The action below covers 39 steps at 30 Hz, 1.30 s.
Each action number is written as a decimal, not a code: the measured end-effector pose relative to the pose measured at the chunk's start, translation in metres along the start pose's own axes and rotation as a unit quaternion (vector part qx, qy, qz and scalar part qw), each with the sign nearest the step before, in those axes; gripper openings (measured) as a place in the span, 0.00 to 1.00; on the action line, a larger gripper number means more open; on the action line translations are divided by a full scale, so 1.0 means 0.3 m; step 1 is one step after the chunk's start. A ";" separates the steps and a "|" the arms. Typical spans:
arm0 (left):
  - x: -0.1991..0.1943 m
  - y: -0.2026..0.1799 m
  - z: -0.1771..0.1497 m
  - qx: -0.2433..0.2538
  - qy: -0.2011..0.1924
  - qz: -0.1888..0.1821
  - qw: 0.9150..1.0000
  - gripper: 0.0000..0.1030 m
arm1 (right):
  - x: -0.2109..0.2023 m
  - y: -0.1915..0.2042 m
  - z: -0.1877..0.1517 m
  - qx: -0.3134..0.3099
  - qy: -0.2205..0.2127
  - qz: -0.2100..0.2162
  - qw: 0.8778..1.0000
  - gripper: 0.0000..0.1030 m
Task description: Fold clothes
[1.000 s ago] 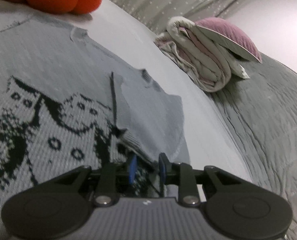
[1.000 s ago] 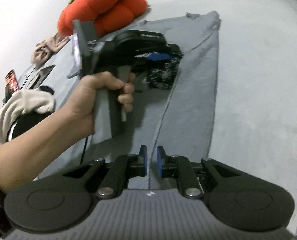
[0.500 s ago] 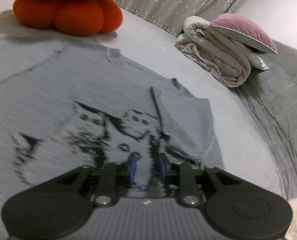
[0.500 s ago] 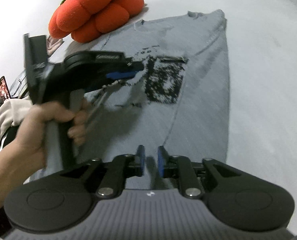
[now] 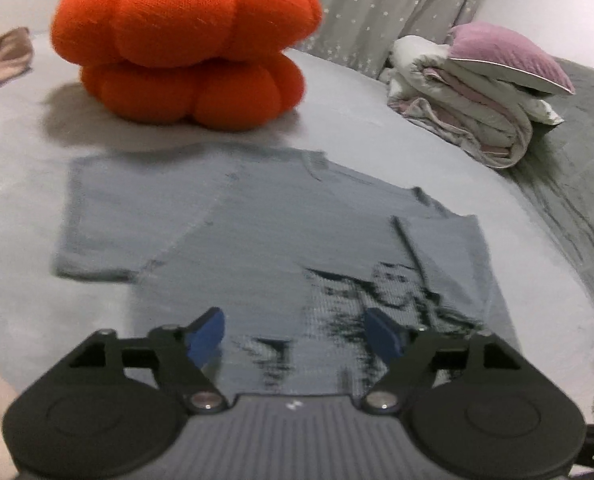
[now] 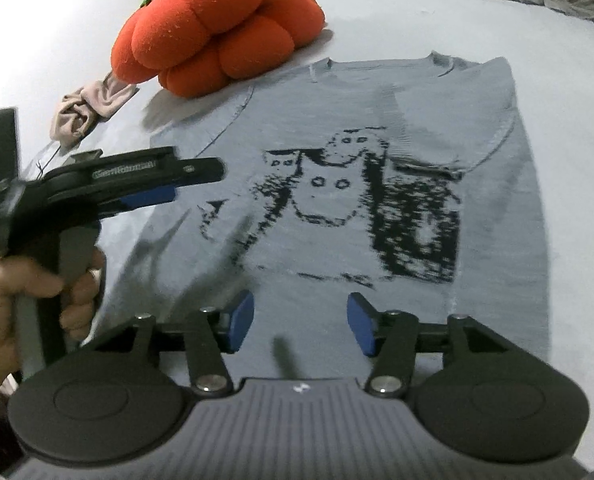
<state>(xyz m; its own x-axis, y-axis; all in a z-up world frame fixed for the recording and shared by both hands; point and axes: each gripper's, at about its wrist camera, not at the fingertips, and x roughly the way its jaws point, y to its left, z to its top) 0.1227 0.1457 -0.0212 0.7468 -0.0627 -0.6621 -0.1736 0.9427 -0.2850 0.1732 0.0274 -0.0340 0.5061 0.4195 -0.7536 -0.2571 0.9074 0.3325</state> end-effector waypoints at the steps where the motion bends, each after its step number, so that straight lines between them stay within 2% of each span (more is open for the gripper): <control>1: -0.014 0.022 0.008 -0.003 -0.005 0.008 1.000 0.84 | 0.012 0.011 0.005 0.003 0.000 0.001 1.000 0.58; 3: -0.043 0.067 0.024 -0.010 -0.016 0.022 1.000 0.87 | 0.036 0.037 0.016 0.008 0.000 0.001 1.000 0.60; 8: -0.078 0.175 0.046 -0.030 -0.046 0.060 0.997 0.88 | 0.098 0.108 0.052 -0.005 -0.001 -0.001 1.000 0.60; 12: -0.058 0.231 0.098 -0.035 -0.043 0.060 0.997 0.88 | 0.150 0.161 0.091 -0.017 -0.012 0.001 1.000 0.60; 17: -0.001 0.340 0.120 -0.075 -0.041 0.082 0.993 0.87 | 0.209 0.198 0.139 -0.012 -0.045 0.015 0.999 0.60; 22: 0.032 0.404 0.120 -0.126 -0.058 0.052 0.989 0.86 | 0.266 0.224 0.179 -0.021 -0.084 0.008 0.996 0.60; 30: 0.089 0.433 0.107 -0.125 -0.077 0.073 0.986 0.73 | 0.340 0.205 0.213 -0.057 -0.130 -0.040 0.989 0.60; 34: 0.101 0.428 0.101 -0.118 -0.091 0.080 0.986 0.68 | 0.364 0.185 0.256 -0.042 -0.136 -0.035 0.989 0.61; 39: 0.107 0.424 0.094 -0.110 -0.098 0.085 0.986 0.44 | 0.389 0.166 0.266 -0.051 -0.157 -0.035 0.986 0.67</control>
<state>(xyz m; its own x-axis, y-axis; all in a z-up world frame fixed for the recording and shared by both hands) 0.1427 0.2729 -0.0592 0.8007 0.1739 -0.5733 -0.4252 0.8391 -0.3393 0.2852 0.1237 -0.0602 0.7517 0.3574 -0.5543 -0.2855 0.9340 0.2150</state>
